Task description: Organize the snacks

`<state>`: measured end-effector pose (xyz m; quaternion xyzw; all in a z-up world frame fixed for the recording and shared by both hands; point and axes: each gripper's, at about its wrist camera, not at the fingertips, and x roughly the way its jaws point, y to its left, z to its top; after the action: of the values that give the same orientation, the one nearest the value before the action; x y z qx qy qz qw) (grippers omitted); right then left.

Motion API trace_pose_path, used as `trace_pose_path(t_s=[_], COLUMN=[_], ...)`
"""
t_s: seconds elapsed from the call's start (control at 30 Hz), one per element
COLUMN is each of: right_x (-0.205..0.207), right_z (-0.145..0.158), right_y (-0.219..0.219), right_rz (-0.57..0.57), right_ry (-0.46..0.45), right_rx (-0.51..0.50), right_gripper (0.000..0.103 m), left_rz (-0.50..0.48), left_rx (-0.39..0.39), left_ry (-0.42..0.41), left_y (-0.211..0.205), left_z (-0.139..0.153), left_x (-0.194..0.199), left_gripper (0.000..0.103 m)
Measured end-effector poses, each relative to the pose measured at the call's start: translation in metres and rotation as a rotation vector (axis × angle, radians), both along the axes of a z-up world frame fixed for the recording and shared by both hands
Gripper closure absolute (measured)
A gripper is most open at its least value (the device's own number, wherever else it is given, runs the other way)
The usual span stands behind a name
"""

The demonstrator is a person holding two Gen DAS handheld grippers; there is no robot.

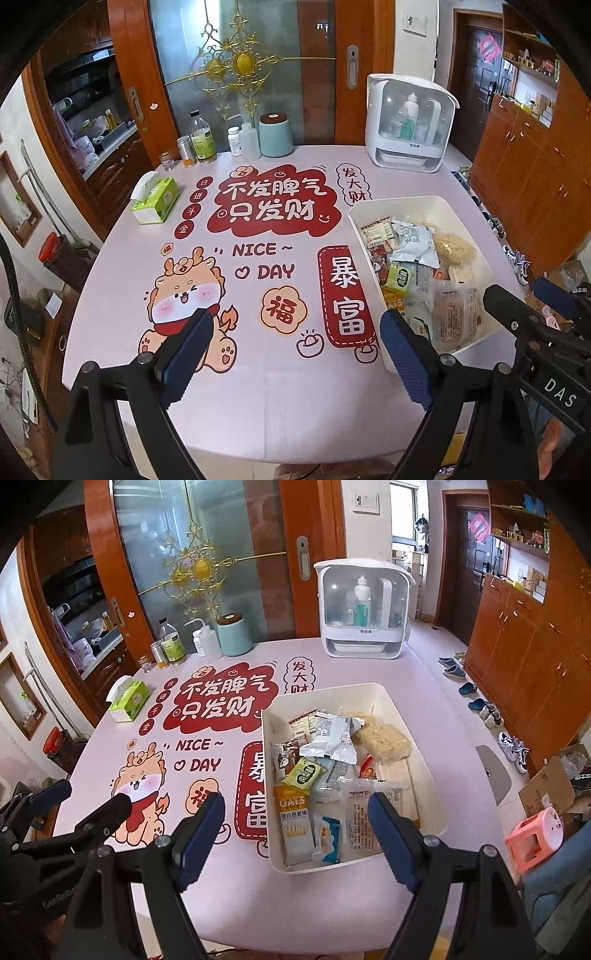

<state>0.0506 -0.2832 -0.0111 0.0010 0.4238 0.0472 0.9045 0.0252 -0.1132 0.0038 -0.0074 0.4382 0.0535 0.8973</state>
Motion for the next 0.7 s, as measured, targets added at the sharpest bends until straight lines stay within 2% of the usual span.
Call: trace_pose_path(t_s=[0.7], right_x=[0.0011], right_z=[0.0046], right_y=[-0.0029], right_rz=[-0.003], right_ry=[-0.023], right_rx=[-0.022], right_gripper=[0.022], left_rz=[0.002], left_rx=[0.004], left_ry=[0.008], left_y=[-0.0003], left_z=[-0.0013], left_x=[0.0035], left_gripper=[0.012])
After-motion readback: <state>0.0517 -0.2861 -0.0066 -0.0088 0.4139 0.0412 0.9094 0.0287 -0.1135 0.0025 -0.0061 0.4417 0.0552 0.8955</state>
